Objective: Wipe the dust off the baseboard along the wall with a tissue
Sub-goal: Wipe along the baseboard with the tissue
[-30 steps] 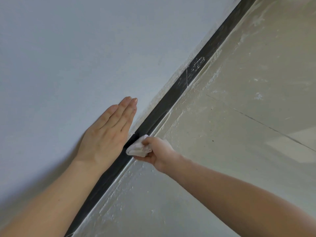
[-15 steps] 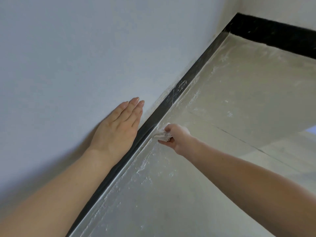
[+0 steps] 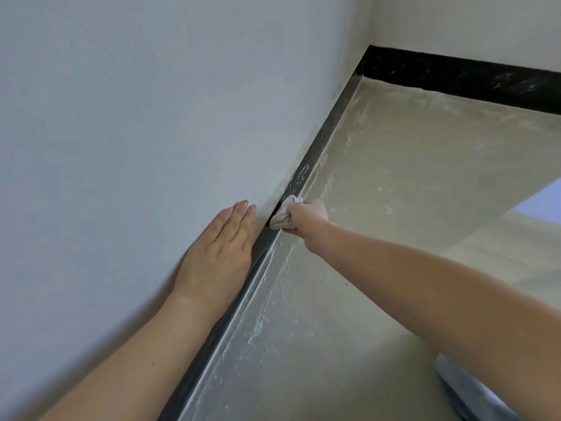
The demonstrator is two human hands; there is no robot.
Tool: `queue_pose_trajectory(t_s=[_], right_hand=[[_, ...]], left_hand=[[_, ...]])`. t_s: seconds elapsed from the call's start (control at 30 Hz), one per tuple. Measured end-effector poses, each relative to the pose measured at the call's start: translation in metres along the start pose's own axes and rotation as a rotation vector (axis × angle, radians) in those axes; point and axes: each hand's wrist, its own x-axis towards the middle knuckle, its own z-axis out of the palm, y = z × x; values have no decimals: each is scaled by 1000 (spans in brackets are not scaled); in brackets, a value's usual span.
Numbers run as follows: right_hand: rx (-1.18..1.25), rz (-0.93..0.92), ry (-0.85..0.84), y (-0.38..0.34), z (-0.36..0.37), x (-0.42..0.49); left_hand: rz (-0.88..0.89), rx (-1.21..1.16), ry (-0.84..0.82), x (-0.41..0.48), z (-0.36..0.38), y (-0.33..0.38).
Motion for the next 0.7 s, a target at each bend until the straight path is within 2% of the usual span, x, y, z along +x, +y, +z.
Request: queue_pose_trajectory(t_s=[0.13,0.2,0.37,0.5,0.6,0.63,0.7], right_hand=[[-255,66,-89,21,1,-7],[-293,-20,-144,39,6,-13],[-196,-218,-1,16,-5,23],[-315,-308,42,-13,-22,71],[-315,-236,89,-22,-34,81],[-318,-176,36,-16,-37,76],[-347,-29,-196,11,-37,54]], left_hand=[[10,25,0,21,8,2],[-5,38,-10,31,12,2],[-42,104,-42,50,20,3],[-34,150,-95,66,20,5],[-40,189,-143,78,14,4],[-47,188,-157,81,12,3],[-49,204,-176,88,8,0]])
